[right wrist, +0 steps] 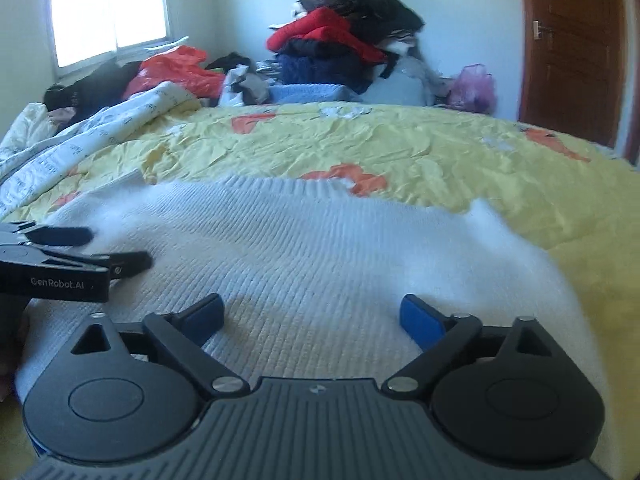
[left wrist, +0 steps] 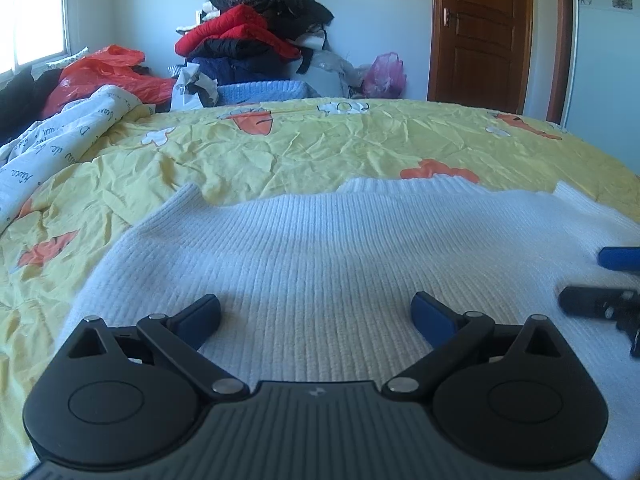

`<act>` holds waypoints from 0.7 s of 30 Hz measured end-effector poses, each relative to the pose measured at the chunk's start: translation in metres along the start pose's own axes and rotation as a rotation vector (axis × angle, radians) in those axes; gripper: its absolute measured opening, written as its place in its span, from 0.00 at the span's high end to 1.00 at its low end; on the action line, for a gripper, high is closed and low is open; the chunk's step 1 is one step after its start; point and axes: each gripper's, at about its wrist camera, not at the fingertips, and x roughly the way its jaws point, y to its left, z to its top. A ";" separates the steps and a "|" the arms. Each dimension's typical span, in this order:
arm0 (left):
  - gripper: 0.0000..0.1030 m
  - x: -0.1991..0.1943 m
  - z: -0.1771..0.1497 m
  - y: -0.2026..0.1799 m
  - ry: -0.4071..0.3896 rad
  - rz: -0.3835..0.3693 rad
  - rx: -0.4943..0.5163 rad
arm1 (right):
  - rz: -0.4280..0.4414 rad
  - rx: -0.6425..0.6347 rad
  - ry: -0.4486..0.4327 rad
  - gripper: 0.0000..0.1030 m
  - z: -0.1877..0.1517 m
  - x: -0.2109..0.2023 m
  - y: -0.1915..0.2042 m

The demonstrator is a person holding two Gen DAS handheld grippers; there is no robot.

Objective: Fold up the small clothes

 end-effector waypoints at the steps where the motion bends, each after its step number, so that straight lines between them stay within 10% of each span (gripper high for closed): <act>1: 0.01 -0.008 0.002 0.001 0.009 0.008 -0.007 | -0.001 0.009 -0.017 0.09 0.000 -0.009 0.000; 21: 0.00 -0.064 -0.045 0.037 -0.068 -0.058 -0.129 | -0.026 -0.003 -0.069 0.03 -0.030 -0.015 -0.041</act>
